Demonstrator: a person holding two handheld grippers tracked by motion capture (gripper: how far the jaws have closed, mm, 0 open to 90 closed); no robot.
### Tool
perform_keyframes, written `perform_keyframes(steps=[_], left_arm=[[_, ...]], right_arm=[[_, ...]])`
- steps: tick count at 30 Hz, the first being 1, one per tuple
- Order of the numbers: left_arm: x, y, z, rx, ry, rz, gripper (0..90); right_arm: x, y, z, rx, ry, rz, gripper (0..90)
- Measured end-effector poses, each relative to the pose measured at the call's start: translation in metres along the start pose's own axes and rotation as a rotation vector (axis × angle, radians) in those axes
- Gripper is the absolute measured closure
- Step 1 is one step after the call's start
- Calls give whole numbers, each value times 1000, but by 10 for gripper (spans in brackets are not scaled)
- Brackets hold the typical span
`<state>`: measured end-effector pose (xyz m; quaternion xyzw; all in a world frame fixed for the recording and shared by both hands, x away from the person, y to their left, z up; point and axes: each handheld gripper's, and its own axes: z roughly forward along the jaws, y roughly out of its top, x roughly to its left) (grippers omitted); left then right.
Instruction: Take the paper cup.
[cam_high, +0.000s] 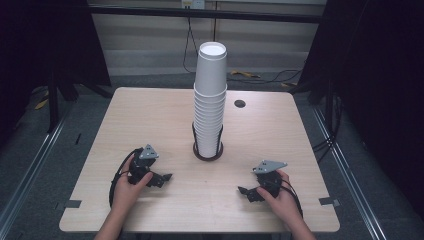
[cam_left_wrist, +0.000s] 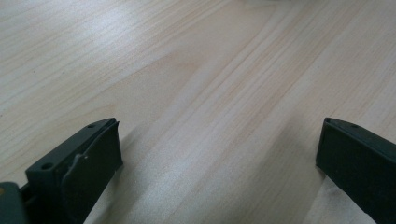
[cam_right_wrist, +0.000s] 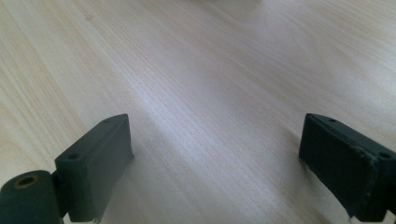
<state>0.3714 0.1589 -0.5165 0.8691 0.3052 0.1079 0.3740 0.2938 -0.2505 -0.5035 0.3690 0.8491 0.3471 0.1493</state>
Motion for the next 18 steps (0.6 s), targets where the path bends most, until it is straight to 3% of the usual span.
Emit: perform_keyframes(steps=[9,13,18], left_arm=[[-1,0,-1,3,0,1,0],[-5,-2,-3,6,34,-27,0],[-5,0,-5,36,35,-41,0]], right_arm=[[-1,1,1,-4,3,-6,89],[-1,2,2,-3,11,-10,89],[0,2,3,-4,6,-7,92]])
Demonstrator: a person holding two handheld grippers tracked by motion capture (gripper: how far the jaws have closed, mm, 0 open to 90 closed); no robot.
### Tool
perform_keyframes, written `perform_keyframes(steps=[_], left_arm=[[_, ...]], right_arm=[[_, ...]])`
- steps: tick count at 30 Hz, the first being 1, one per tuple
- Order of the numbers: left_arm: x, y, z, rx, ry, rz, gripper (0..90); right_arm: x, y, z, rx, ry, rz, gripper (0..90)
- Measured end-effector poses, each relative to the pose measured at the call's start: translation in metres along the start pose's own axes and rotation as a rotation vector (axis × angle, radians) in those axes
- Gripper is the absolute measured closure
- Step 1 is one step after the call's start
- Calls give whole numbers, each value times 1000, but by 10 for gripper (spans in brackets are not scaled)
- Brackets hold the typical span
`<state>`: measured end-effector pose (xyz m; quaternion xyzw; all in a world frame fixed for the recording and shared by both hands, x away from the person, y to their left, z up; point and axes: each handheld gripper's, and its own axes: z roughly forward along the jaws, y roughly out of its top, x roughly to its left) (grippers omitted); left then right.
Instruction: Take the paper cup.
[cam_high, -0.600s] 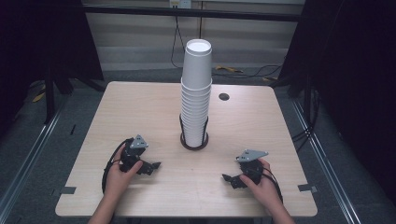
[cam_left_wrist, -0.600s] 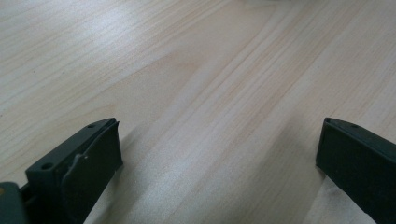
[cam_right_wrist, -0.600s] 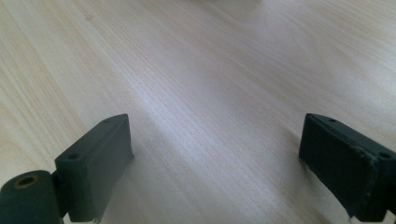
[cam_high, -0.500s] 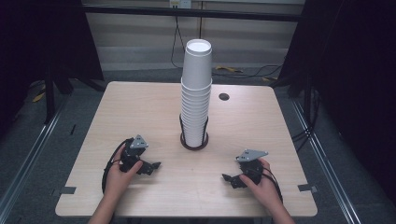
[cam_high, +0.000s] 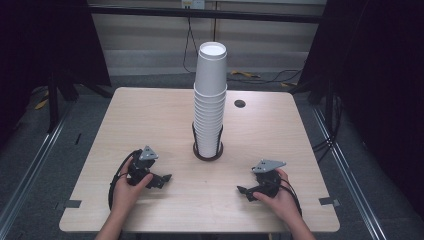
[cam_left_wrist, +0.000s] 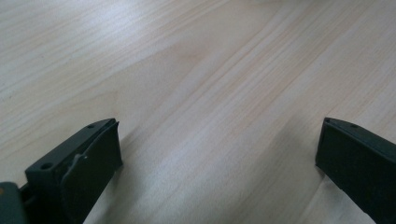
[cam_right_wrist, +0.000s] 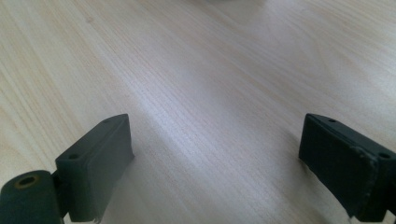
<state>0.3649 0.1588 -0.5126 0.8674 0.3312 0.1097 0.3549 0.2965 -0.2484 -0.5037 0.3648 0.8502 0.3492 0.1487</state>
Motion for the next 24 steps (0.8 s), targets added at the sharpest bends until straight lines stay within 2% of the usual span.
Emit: perform_keyframes(steps=[1,3,7,9,11,13,16,19,21,24], left_arm=[[1,1,-1,12,-14,-3,11],[2,7,-5,11,-68,-40,40],[3,16,-12,1,-70,-32,50],[4,24,-17,-11,-90,-46,50],[5,32,-23,-10,-83,-30,57],[6,41,-29,-22,-93,-36,64],[6,56,-39,-29,-93,-9,71],[6,70,-48,-35,-102,7,78],[6,79,-53,-39,-99,16,79],[7,92,-59,-49,-98,25,79]], right_arm=[[0,0,0,-3,2,1,114],[-1,2,-1,6,6,0,137],[-4,11,-9,-22,37,26,139],[-5,14,-12,-35,36,22,144],[-7,22,-18,-35,38,21,143],[-9,31,-23,-46,25,4,143],[-12,45,-28,-59,41,6,142],[-14,58,-33,-67,28,-14,140],[-15,71,-37,-98,39,-2,140],[-16,80,-39,-114,52,9,140]])
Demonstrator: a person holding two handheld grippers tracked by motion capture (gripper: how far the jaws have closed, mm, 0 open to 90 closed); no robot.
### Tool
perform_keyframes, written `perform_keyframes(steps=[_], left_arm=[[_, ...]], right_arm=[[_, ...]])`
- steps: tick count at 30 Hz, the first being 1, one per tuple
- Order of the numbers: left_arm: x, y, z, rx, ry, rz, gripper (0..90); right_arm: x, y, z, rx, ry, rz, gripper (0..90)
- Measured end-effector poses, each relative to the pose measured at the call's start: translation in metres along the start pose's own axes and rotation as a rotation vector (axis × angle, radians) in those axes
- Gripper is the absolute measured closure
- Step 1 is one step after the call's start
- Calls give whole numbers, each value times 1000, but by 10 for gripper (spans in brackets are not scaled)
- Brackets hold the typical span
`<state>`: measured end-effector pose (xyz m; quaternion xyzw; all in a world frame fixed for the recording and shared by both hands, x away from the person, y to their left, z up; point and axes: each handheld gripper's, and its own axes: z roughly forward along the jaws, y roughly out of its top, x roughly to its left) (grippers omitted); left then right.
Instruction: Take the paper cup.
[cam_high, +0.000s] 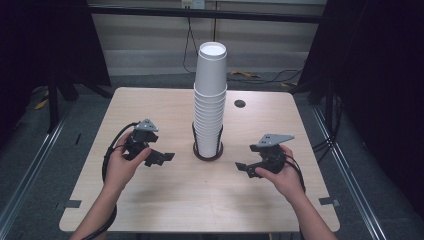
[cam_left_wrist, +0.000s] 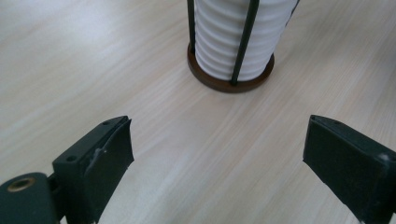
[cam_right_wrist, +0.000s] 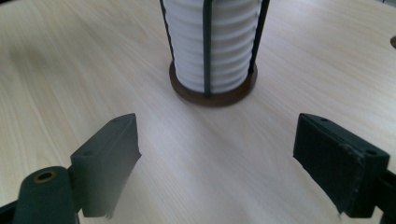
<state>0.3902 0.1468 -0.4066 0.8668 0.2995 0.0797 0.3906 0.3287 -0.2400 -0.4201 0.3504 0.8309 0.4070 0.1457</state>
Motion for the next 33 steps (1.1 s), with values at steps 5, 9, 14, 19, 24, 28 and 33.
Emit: perform_keyframes(steps=[5,9,14,19,24,28,33], left_arm=[[0,22,-10,-22,-4,2,79],[-1,41,-14,-43,-12,6,79],[-6,59,-15,-35,-21,25,80],[-9,72,-16,-39,-42,32,82],[-10,87,-21,-71,-71,24,89],[-11,98,-24,-84,-80,27,90],[-12,112,-27,-91,-84,31,93]], right_arm=[[-3,23,-4,-35,18,0,140],[-4,41,-10,-51,1,-11,140],[-3,59,-13,-77,24,-14,140],[-3,73,-13,-93,33,-19,141],[-2,83,-13,-109,24,-29,142],[-1,92,-14,-113,22,-42,142],[0,103,-14,-111,23,-53,141]])
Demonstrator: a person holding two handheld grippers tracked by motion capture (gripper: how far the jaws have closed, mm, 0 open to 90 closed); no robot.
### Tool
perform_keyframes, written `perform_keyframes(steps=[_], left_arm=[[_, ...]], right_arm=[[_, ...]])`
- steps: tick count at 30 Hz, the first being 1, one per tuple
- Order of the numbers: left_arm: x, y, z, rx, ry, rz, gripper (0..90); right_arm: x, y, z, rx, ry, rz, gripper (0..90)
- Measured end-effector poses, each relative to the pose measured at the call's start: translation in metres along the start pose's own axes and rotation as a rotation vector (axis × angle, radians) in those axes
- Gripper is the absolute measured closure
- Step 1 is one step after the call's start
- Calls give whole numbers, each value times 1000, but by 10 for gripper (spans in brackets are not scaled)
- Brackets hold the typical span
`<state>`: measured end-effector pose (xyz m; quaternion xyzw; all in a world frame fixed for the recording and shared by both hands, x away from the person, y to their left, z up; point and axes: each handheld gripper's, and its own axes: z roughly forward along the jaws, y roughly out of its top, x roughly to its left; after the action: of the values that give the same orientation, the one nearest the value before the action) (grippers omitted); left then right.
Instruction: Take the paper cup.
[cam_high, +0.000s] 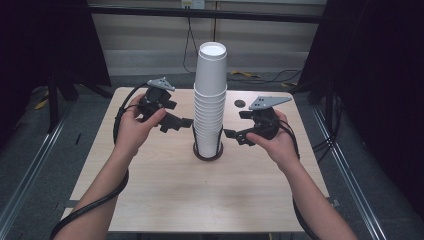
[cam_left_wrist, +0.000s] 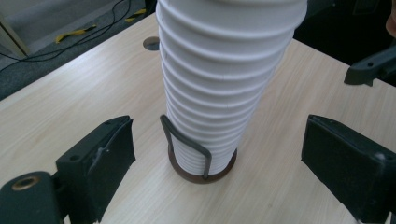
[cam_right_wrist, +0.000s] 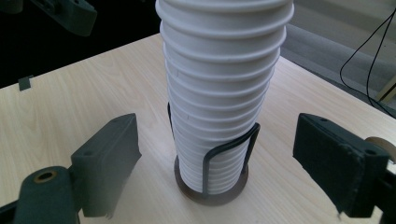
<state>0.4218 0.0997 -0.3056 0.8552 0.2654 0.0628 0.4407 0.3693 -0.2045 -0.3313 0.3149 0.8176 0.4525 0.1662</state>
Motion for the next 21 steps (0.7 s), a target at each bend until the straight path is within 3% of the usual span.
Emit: perform_keyframes(steps=[10,21], left_arm=[[-6,33,-5,-13,-7,30,98],[-7,60,-8,-28,-2,45,98]], right_arm=[[4,16,6,-13,-8,-12,140],[-1,35,5,-45,-25,-5,147]])
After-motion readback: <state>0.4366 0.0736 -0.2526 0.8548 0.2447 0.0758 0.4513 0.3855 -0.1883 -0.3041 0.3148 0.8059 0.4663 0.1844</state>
